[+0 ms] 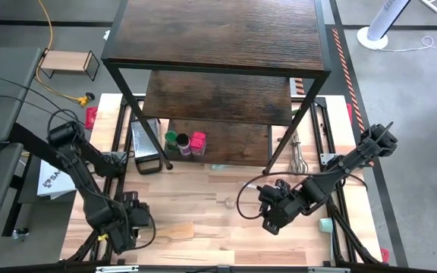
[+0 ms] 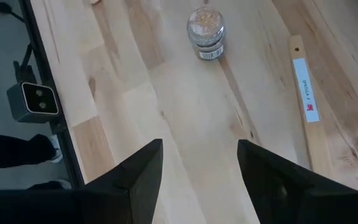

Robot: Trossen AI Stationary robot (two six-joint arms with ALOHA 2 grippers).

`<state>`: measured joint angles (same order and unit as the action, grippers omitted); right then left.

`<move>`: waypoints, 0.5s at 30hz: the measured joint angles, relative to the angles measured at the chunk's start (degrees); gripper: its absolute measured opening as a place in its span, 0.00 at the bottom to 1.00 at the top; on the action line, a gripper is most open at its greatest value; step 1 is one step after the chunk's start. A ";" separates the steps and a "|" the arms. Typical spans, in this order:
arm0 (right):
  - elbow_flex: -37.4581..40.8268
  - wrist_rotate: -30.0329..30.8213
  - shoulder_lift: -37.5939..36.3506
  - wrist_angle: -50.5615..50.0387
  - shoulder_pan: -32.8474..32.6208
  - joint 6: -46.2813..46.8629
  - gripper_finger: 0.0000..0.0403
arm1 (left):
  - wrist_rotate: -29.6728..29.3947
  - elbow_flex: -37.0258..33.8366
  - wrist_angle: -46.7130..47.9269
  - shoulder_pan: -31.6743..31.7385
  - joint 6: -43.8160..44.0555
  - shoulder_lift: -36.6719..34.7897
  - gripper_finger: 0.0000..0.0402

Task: Shelf spices
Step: Put the green seasoning can onto the shelf

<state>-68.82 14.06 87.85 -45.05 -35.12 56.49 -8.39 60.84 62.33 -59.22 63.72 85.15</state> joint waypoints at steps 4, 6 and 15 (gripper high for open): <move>0.00 0.42 0.00 -0.04 0.14 -0.01 0.51 | -2.32 0.00 -0.01 -0.15 -0.35 1.05 0.71; 0.00 0.77 0.00 -0.12 0.27 0.00 0.51 | -2.55 0.00 -0.25 -0.11 -0.37 1.97 0.71; 0.00 0.79 0.00 -0.16 0.37 0.12 0.51 | 1.86 0.00 -4.02 -0.08 -1.36 8.67 0.71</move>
<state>-68.82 14.85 87.85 -45.21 -34.76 56.61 -6.53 60.84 58.30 -59.30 62.36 93.82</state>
